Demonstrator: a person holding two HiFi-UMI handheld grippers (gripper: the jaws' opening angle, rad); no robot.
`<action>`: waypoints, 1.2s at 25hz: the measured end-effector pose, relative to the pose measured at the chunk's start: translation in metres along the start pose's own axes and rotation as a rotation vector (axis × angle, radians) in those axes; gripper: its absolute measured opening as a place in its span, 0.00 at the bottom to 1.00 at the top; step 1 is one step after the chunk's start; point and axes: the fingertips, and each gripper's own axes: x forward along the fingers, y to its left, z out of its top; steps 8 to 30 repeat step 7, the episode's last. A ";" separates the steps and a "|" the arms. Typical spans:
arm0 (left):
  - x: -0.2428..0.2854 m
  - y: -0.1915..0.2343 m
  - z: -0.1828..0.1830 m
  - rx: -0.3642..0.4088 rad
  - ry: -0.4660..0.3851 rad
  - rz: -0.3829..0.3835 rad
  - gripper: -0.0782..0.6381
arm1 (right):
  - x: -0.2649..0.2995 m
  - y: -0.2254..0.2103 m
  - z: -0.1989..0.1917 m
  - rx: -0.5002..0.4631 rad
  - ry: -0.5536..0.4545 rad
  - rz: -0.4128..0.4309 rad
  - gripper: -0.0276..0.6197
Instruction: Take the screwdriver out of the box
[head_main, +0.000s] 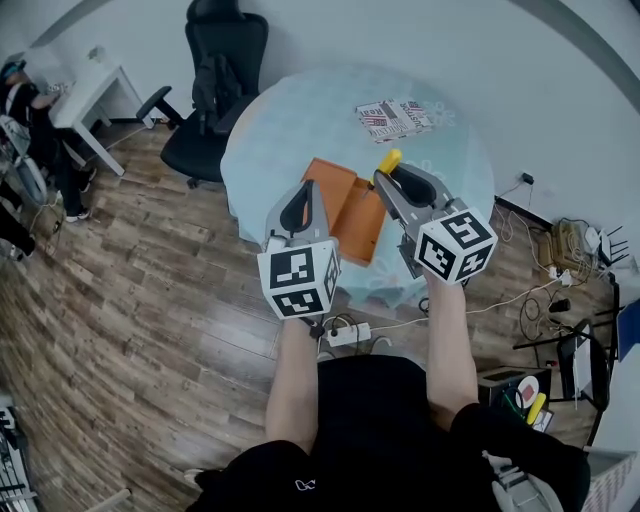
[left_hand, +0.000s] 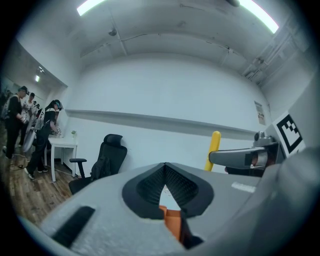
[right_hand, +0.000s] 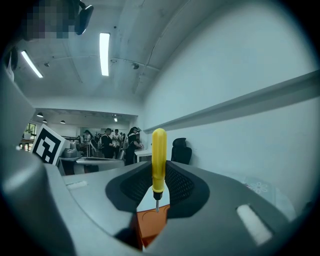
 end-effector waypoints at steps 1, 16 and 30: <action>0.000 0.000 -0.002 -0.002 0.004 -0.005 0.11 | 0.000 0.001 0.000 -0.003 0.001 0.001 0.19; 0.006 -0.005 -0.007 -0.012 0.016 -0.025 0.11 | 0.002 -0.003 -0.001 -0.018 0.012 0.004 0.19; 0.006 -0.005 -0.007 -0.012 0.016 -0.025 0.11 | 0.002 -0.003 -0.001 -0.018 0.012 0.004 0.19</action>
